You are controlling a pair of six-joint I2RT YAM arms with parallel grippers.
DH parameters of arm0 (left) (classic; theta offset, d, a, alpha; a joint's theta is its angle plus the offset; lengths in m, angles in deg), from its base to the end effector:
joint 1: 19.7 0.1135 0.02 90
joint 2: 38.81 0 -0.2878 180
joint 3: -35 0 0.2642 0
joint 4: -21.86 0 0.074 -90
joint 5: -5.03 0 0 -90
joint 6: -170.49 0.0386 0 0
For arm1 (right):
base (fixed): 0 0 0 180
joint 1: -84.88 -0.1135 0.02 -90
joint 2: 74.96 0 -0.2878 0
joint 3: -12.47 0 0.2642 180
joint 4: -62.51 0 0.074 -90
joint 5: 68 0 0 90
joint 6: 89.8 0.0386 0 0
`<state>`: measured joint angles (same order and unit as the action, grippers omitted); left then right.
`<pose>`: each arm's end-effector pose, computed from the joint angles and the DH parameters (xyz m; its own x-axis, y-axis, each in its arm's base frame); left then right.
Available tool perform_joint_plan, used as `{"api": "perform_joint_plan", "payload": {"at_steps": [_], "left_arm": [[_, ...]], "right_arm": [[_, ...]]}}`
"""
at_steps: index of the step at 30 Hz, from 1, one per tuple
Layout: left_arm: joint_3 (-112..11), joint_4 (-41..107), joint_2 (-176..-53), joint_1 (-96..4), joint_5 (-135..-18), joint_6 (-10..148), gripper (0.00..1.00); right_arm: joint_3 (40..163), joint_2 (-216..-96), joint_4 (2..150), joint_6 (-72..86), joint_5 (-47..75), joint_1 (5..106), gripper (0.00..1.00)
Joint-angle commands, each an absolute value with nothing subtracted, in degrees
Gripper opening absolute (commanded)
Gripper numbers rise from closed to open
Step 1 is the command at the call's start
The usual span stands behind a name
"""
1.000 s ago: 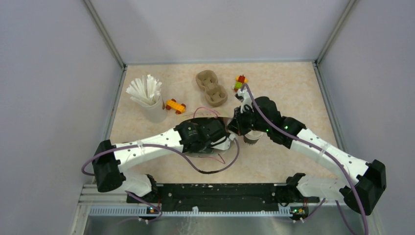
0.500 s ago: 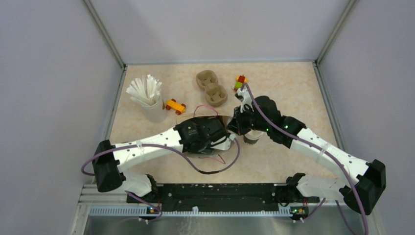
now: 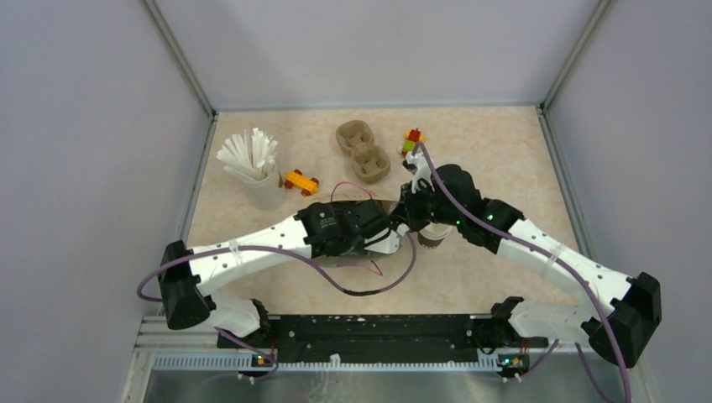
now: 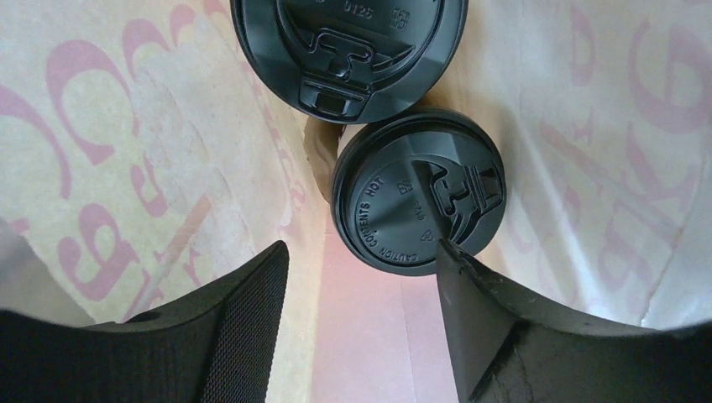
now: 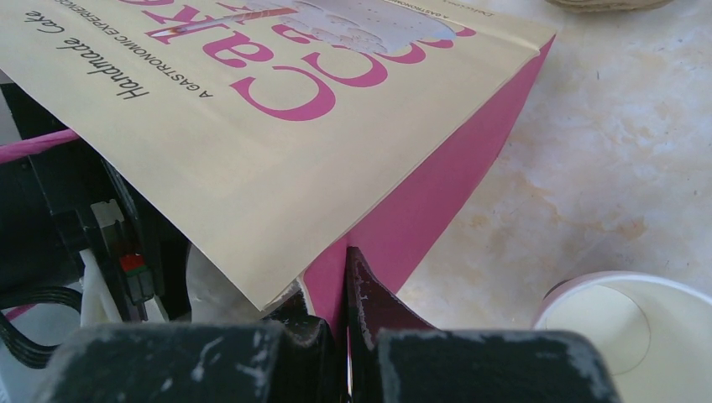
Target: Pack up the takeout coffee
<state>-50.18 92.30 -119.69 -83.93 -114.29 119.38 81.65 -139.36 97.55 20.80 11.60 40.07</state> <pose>0.1394 -0.2452 0.3190 0.1294 0.9910 -0.0337 0.7937 -0.0832 0.6025 0.1765 0.1851 0.3386 -0.6175 -0.1256 -0.7765 -0.6266 0.6753 0.3891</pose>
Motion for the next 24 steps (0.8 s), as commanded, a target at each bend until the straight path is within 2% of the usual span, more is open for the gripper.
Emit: {"api": "perform_joint_plan", "payload": {"at_steps": [1,4,11,16,20,22,24], "left_arm": [[-52.5,93.3,-119.7,-84.1,-112.7,118.5,0.69],[-52.2,93.9,-119.5,-84.1,-111.6,118.0,0.61],[-51.4,95.7,-119.4,-84.1,-111.7,117.6,0.18],[-51.0,96.8,-118.9,-84.1,-110.9,117.4,0.03],[-53.0,98.6,-119.6,-84.2,-109.2,116.7,0.04],[-54.3,99.4,-120.2,-84.1,-108.2,116.3,0.07],[-55.3,99.7,-120.6,-84.1,-107.5,116.0,0.15]], "right_arm": [[84.4,-139.7,95.5,20.3,11.2,40.4,0.0],[84.3,-139.9,95.3,20.5,11.2,40.4,0.0],[84.5,-140.5,94.9,20.8,11.1,40.4,0.0],[84.7,-140.8,94.8,20.7,11.1,40.4,0.0],[84.8,-141.1,94.8,20.9,11.0,40.4,0.0],[84.7,-141.3,94.6,20.9,10.9,40.4,0.0],[84.9,-141.6,94.4,20.9,10.9,40.4,0.0]]}}
